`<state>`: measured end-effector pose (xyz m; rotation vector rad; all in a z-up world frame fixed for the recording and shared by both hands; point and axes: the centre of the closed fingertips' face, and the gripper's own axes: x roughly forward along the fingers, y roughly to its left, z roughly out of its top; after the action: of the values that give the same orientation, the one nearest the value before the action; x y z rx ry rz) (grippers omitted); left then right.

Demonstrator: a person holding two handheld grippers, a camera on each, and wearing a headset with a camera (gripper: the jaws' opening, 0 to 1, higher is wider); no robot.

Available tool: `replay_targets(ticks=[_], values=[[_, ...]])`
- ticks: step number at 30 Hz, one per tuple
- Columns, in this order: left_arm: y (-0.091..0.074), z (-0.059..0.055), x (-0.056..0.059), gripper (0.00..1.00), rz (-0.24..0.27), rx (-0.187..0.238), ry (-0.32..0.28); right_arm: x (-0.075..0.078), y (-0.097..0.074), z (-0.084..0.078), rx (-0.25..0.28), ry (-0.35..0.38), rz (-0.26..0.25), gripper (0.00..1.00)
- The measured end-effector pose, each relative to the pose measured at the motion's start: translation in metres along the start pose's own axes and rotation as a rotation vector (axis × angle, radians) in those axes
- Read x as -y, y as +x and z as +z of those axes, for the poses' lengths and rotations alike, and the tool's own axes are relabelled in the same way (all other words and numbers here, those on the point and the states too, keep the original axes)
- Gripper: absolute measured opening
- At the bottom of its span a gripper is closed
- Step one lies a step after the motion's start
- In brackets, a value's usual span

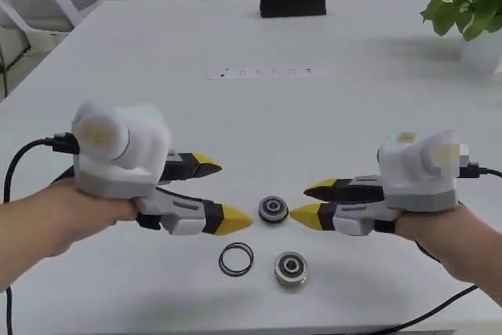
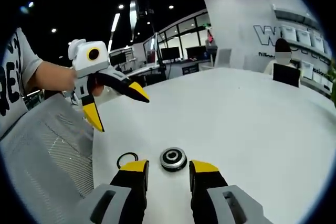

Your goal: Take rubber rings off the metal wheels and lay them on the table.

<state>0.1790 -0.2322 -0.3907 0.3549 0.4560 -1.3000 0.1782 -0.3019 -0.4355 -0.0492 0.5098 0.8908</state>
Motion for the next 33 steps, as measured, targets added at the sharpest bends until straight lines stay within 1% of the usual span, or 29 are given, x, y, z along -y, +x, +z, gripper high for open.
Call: replay_targets(ticks=[4, 9, 20, 33], values=[[0.005, 0.0, -0.001, 0.55, -0.006, -0.002, -0.001, 0.003, 0.002, -0.003, -0.01, -0.003, -0.002, 0.3], [0.012, -0.004, -0.005, 0.54, -0.009, -0.014, -0.005, 0.006, 0.004, -0.007, -0.025, -0.012, -0.005, 0.31], [0.022, -0.009, -0.011, 0.53, -0.015, -0.028, -0.02, 0.004, 0.009, -0.014, -0.052, -0.018, 0.003, 0.32], [0.034, -0.015, -0.011, 0.51, -0.029, -0.045, -0.032, 0.01, 0.015, -0.02, -0.072, -0.017, 0.012, 0.31]])
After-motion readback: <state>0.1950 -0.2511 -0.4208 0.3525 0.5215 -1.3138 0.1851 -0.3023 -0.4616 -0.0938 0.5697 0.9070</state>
